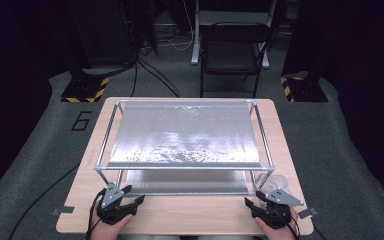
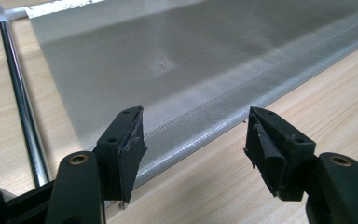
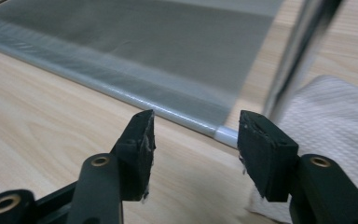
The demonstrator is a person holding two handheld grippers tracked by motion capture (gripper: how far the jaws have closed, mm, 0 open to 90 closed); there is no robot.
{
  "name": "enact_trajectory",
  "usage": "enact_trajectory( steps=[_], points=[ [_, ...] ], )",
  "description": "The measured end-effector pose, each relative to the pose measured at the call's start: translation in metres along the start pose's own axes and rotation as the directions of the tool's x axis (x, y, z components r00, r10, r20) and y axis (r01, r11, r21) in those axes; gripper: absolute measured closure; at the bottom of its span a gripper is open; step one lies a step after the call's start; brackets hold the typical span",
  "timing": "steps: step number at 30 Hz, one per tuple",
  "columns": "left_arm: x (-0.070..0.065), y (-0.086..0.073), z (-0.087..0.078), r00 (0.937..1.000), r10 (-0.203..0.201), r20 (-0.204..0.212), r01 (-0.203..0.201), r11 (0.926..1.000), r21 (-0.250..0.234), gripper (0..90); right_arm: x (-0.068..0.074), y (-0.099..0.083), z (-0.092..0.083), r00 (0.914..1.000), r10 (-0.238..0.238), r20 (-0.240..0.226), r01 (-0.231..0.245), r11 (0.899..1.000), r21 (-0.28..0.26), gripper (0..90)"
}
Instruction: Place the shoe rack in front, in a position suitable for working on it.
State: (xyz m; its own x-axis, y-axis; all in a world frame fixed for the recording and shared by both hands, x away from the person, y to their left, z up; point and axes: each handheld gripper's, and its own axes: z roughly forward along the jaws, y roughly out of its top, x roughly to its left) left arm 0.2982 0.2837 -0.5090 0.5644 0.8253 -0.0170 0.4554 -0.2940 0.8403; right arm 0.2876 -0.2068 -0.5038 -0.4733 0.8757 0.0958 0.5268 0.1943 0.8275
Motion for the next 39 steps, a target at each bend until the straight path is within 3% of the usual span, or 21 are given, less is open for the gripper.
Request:
enact_trajectory(
  steps=[9, 13, 19, 23, 24, 25, 29, 32, 35, 37, 39],
  points=[
    [-0.002, 0.002, -0.003, 0.9998, 0.02, 0.004, -0.02, 0.9997, 0.015, 42.3, -0.013, 0.008, -0.015, 0.9964, 0.071, 0.048, -0.069, 0.997, -0.026, 45.8],
    [-0.002, 0.004, -0.003, 0.9994, 0.029, 0.016, -0.029, 0.9991, 0.029, 43.7, -0.021, 0.016, -0.016, 0.9959, 0.072, 0.055, -0.069, 0.997, -0.043, 45.8],
    [-0.003, 0.005, -0.005, 0.9997, 0.008, 0.023, -0.008, 0.9999, 0.012, 45.2, -0.025, 0.025, -0.009, 0.9966, 0.048, 0.067, -0.045, 0.998, -0.042, 46.9],
    [0.0, 0.005, -0.009, 0.9999, 0.015, -0.008, -0.014, 0.9997, 0.022, 47.0, -0.027, 0.03, -0.007, 0.9968, 0.046, 0.065, -0.042, 0.998, -0.052, 49.2],
    [0.0, 0.005, -0.01, 0.9999, -0.008, -0.01, 0.008, 0.9999, 0.015, 47.4, -0.027, 0.031, -0.006, 0.997, 0.045, 0.063, -0.042, 0.998, -0.055, 50.8],
    [0.002, 0.005, -0.012, 0.9999, -0.006, -0.012, 0.006, 0.9999, 0.013, 48.4, -0.028, 0.032, -0.005, 0.9974, 0.045, 0.056, -0.041, 0.997, -0.061, 56.1],
    [0.008, 0.005, -0.02, 0.9995, -0.006, -0.031, 0.006, 0.9999, 0.011, 51.8, -0.03, 0.033, -0.004, 0.9982, 0.051, 0.03, -0.05, 0.997, -0.059, 62.4],
    [0.01, 0.005, -0.022, 0.9982, -0.042, -0.043, 0.042, 0.9991, -0.009, 56.2, -0.029, 0.033, -0.003, 0.9986, 0.046, 0.027, -0.044, 0.998, -0.049, 70.7],
    [0.014, 0.006, -0.028, 0.9967, -0.051, -0.063, 0.051, 0.9987, -0.003, 60.6, -0.028, 0.033, -0.003, 0.9988, 0.041, 0.028, -0.04, 0.998, -0.046, 72.6],
    [0.016, 0.005, -0.036, 0.9931, -0.086, -0.079, 0.085, 0.9961, -0.026, 63.2, -0.027, 0.034, -0.004, 0.999, 0.031, 0.031, -0.03, 0.999, -0.039, 74.5],
    [0.017, 0.005, -0.038, 0.9921, -0.083, -0.094, 0.08, 0.9963, -0.032, 66.3, -0.027, 0.034, -0.004, 0.9988, 0.035, 0.035, -0.033, 0.999, -0.036, 75.5]
  ],
)
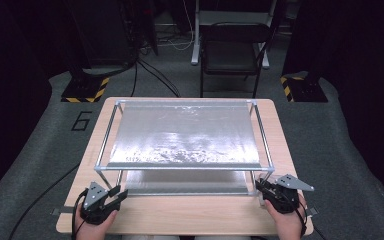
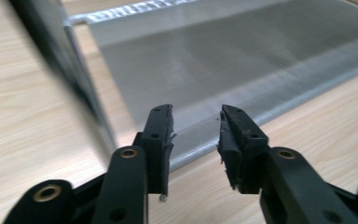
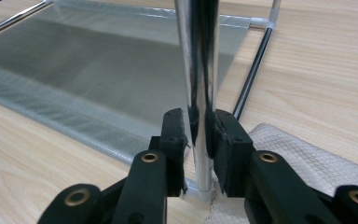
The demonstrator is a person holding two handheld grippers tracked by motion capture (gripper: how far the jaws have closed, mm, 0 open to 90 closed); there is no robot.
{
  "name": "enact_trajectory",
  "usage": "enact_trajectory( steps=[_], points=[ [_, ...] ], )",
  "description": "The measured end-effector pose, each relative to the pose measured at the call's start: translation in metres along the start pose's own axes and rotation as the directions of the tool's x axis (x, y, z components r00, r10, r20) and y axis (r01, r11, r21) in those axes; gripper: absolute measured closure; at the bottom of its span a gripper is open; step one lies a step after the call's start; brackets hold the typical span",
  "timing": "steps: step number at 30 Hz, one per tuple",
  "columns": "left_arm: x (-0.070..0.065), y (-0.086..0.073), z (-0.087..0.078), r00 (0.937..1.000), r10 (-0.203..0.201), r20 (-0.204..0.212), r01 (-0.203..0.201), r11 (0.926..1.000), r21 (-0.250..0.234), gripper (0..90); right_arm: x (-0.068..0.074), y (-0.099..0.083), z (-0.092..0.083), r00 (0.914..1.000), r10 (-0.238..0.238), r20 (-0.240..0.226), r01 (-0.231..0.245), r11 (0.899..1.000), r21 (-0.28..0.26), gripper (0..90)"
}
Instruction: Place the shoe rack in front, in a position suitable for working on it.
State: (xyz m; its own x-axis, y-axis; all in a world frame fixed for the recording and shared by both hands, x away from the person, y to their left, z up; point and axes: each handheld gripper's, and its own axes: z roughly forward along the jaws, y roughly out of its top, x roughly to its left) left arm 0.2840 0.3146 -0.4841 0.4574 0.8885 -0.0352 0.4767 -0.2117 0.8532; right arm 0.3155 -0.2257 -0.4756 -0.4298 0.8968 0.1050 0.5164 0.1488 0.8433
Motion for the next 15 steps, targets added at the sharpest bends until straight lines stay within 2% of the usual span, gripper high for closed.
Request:
enact_trajectory(
  steps=[2, 3, 7, 10, 13, 15],
  points=[
    [0.004, 0.0, -0.005, 0.9997, -0.014, -0.023, 0.014, 0.9998, -0.012, 67.8, 0.0, 0.0, 0.0, 1.0, -0.001, -0.004, 0.001, 1.0, -0.003, 77.9],
    [0.007, 0.0, -0.007, 0.9992, -0.029, -0.028, 0.029, 0.9995, -0.012, 71.6, 0.001, -0.001, -0.001, 0.9999, -0.01, -0.009, 0.01, 1.0, -0.002, 78.2],
    [0.012, -0.001, -0.008, 0.9977, -0.039, -0.056, 0.038, 0.9992, -0.01, 75.9, 0.002, -0.002, -0.002, 0.9998, -0.019, -0.01, 0.019, 1.0, -0.006, 78.6],
    [0.013, 0.0, -0.009, 0.9973, -0.046, -0.057, 0.046, 0.9989, -0.014, 77.8, 0.003, -0.002, -0.002, 0.9997, -0.019, -0.015, 0.019, 1.0, 0.001, 78.9],
    [0.01, 0.004, -0.011, 0.9985, -0.035, -0.043, 0.034, 0.9992, -0.019, 78.6, 0.008, -0.001, -0.001, 0.9989, -0.04, -0.026, 0.04, 0.999, 0.006, 79.2],
    [0.008, 0.007, -0.011, 0.9992, -0.028, -0.028, 0.028, 0.9994, -0.019, 78.4, 0.016, -0.001, 0.0, 0.9974, -0.059, -0.042, 0.06, 0.998, 0.017, 79.3]
  ],
)
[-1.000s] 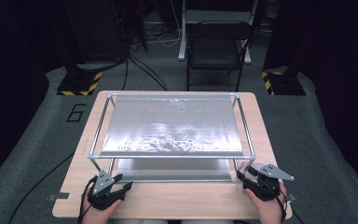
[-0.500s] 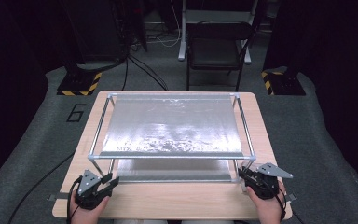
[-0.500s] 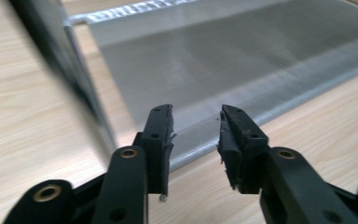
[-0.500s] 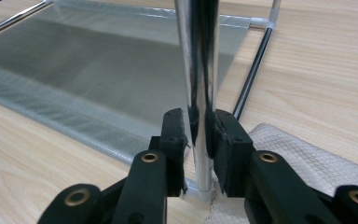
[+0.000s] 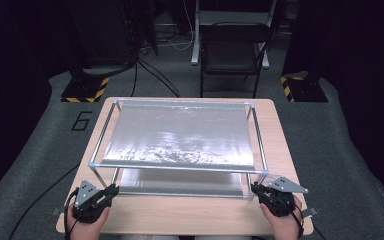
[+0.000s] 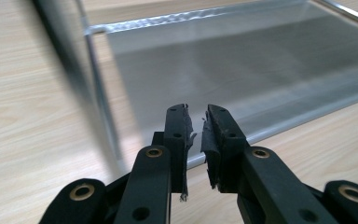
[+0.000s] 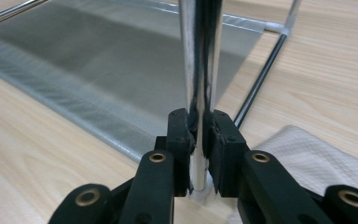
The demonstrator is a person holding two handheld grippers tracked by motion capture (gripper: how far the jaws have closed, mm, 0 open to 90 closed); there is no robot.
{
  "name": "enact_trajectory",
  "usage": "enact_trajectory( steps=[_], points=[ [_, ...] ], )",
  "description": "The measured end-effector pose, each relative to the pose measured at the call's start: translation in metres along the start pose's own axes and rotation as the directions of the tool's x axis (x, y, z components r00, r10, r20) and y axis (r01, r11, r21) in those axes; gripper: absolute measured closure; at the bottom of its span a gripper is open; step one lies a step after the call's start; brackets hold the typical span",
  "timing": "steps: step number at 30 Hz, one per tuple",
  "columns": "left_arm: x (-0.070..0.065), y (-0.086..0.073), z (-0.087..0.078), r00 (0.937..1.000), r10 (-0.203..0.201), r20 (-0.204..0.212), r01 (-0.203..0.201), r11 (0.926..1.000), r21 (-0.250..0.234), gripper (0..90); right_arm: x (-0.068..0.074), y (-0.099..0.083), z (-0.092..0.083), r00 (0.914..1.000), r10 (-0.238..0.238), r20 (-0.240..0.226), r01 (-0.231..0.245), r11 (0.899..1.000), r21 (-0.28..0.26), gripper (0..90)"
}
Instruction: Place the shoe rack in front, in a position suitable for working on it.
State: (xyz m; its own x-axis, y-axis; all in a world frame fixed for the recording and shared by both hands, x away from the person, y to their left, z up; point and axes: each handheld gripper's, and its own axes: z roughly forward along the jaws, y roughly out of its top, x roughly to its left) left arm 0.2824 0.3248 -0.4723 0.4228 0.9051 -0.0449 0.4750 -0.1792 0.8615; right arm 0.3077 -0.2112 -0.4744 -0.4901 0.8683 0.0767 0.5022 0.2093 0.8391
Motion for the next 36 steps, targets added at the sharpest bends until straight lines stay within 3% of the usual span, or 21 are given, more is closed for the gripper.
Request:
enact_trajectory(
  steps=[6, 11, 12, 13, 14, 19, 28, 36],
  points=[
    [-0.016, 0.011, 0.0, 0.9986, 0.027, 0.046, -0.027, 0.9996, 0.004, 75.1, 0.014, 0.002, 0.006, 0.998, -0.042, -0.047, 0.042, 0.999, 0.001, 79.1],
    [-0.025, 0.017, -0.003, 0.9971, 0.029, 0.071, -0.028, 0.9996, -0.006, 68.0, 0.018, 0.001, 0.006, 0.9972, -0.039, -0.064, 0.038, 0.999, -0.003, 78.9],
    [-0.028, 0.021, -0.005, 0.9945, 0.014, 0.104, -0.013, 0.9999, -0.009, 64.0, 0.02, -0.001, 0.005, 0.9971, -0.034, -0.068, 0.033, 0.999, -0.007, 78.6],
    [-0.028, 0.021, -0.005, 0.9945, 0.014, 0.104, -0.013, 0.9999, -0.009, 60.6, 0.02, -0.001, 0.005, 0.9971, -0.034, -0.068, 0.033, 0.999, -0.007, 78.6],
    [-0.031, 0.025, -0.007, 0.9902, 0.006, 0.14, -0.005, 0.9999, -0.009, 56.9, 0.02, -0.002, 0.005, 0.9961, -0.036, -0.081, 0.035, 0.999, -0.015, 78.6],
    [-0.037, 0.035, -0.011, 0.9869, 0.024, 0.16, -0.023, 0.9997, -0.011, 51.0, 0.019, -0.004, 0.005, 0.9953, -0.03, -0.092, 0.028, 0.999, -0.026, 77.9],
    [-0.054, 0.055, -0.028, 0.9788, 0.09, 0.184, -0.084, 0.9956, -0.04, 50.2, 0.021, -0.01, 0.009, 0.9946, -0.027, -0.1, 0.026, 1.0, -0.011, 75.0],
    [-0.06, 0.085, -0.04, 0.9713, 0.109, 0.211, -0.1, 0.9935, -0.055, 52.6, 0.021, -0.012, 0.009, 0.994, -0.023, -0.107, 0.022, 1.0, -0.011, 72.9]
  ],
)
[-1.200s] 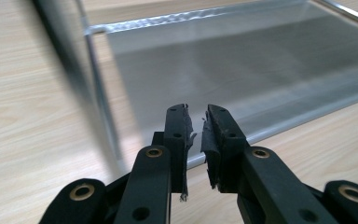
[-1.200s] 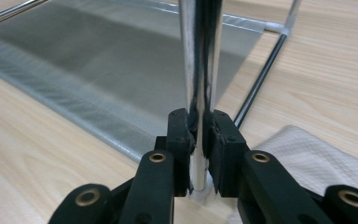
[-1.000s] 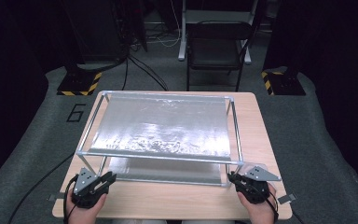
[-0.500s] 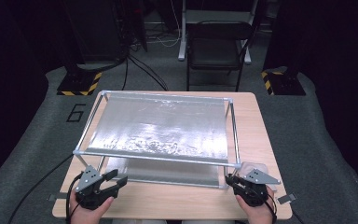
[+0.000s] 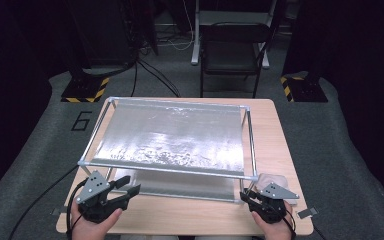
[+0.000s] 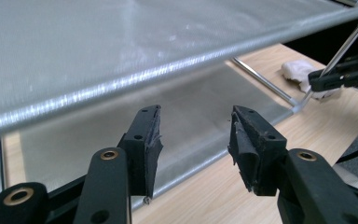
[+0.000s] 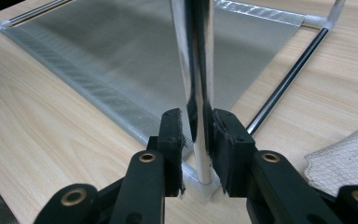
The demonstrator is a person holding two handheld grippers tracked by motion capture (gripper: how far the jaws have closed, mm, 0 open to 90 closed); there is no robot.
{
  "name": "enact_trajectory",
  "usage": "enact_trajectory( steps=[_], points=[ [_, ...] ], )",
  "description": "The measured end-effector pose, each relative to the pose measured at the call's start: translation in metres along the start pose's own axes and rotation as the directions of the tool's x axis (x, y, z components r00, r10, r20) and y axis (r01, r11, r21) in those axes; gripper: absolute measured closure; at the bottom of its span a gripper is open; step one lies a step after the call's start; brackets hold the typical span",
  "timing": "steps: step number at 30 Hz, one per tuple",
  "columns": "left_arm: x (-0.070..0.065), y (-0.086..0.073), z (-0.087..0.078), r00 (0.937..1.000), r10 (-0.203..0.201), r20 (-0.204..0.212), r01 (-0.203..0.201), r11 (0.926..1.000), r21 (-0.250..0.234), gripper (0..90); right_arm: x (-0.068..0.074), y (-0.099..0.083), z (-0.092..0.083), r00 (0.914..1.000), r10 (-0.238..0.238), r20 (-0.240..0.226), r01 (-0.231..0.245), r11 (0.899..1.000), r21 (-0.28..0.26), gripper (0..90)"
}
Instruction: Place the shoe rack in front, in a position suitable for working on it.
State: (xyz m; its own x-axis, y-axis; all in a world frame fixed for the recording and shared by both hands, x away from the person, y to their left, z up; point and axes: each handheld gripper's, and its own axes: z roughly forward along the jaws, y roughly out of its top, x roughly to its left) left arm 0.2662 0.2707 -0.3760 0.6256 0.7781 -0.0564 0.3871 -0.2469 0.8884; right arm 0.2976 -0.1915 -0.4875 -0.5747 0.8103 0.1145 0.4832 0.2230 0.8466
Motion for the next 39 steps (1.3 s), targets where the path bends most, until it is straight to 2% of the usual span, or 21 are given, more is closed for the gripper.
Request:
enact_trajectory(
  steps=[4, 11, 13, 14, 19, 21, 22, 24, 25, 29, 31, 39],
  points=[
    [-0.001, 0.011, 0.001, 1.0, 0.01, -0.003, -0.01, 1.0, -0.002, 50.9, 0.0, -0.001, -0.001, 1.0, 0.004, -0.006, -0.004, 1.0, 0.001, 72.7],
    [-0.004, 0.022, 0.005, 0.9999, 0.011, 0.002, -0.011, 0.9998, -0.017, 47.4, -0.002, -0.003, 0.001, 0.9998, 0.008, -0.02, -0.008, 1.0, 0.008, 72.4],
    [-0.004, 0.026, 0.008, 0.9999, 0.014, 0.001, -0.014, 0.9997, -0.02, 46.6, -0.001, -0.003, 0.001, 0.9997, -0.01, -0.023, 0.011, 1.0, 0.015, 74.2],
    [-0.004, 0.032, 0.013, 0.9999, 0.01, -0.008, -0.01, 0.9997, -0.02, 46.3, 0.0, -0.003, 0.002, 0.9994, -0.013, -0.033, 0.014, 1.0, 0.023, 77.2],
    [-0.006, 0.042, 0.024, 1.0, 0.008, 0.001, -0.008, 0.9998, -0.018, 46.3, 0.003, -0.002, 0.003, 0.999, -0.03, -0.034, 0.031, 0.999, 0.024, 77.9],
    [-0.008, 0.046, 0.03, 0.9999, 0.014, -0.004, -0.014, 0.9998, -0.013, 45.6, 0.003, -0.002, 0.004, 0.9987, -0.031, -0.041, 0.032, 0.999, 0.024, 78.0],
    [-0.008, 0.05, 0.037, 0.9994, 0.029, -0.016, -0.03, 0.9995, -0.007, 44.7, 0.003, -0.003, 0.004, 0.9988, -0.032, -0.037, 0.033, 0.999, 0.021, 77.9],
    [-0.007, 0.051, 0.041, 0.9994, 0.032, -0.013, -0.032, 0.9995, -0.002, 43.8, 0.003, -0.003, 0.004, 0.998, -0.033, -0.053, 0.034, 0.999, 0.022, 77.9],
    [-0.007, 0.052, 0.045, 0.9997, 0.022, -0.012, -0.022, 0.9998, 0.0, 43.8, 0.003, -0.003, 0.004, 0.998, -0.033, -0.053, 0.034, 0.999, 0.022, 77.9],
    [-0.009, 0.057, 0.055, 0.9996, 0.028, -0.009, -0.028, 0.9994, 0.02, 43.6, 0.004, -0.003, 0.003, 0.9976, -0.035, -0.059, 0.037, 0.999, 0.026, 77.9],
    [-0.009, 0.059, 0.06, 0.9998, 0.019, -0.01, -0.018, 0.9995, 0.027, 42.3, 0.004, -0.003, 0.003, 0.9973, -0.037, -0.063, 0.039, 0.999, 0.026, 77.8],
    [-0.012, 0.063, 0.077, 0.9984, 0.032, -0.046, -0.03, 0.998, 0.056, 39.8, 0.003, -0.002, 0.003, 0.9964, -0.032, -0.078, 0.035, 0.999, 0.034, 77.3]
  ],
)
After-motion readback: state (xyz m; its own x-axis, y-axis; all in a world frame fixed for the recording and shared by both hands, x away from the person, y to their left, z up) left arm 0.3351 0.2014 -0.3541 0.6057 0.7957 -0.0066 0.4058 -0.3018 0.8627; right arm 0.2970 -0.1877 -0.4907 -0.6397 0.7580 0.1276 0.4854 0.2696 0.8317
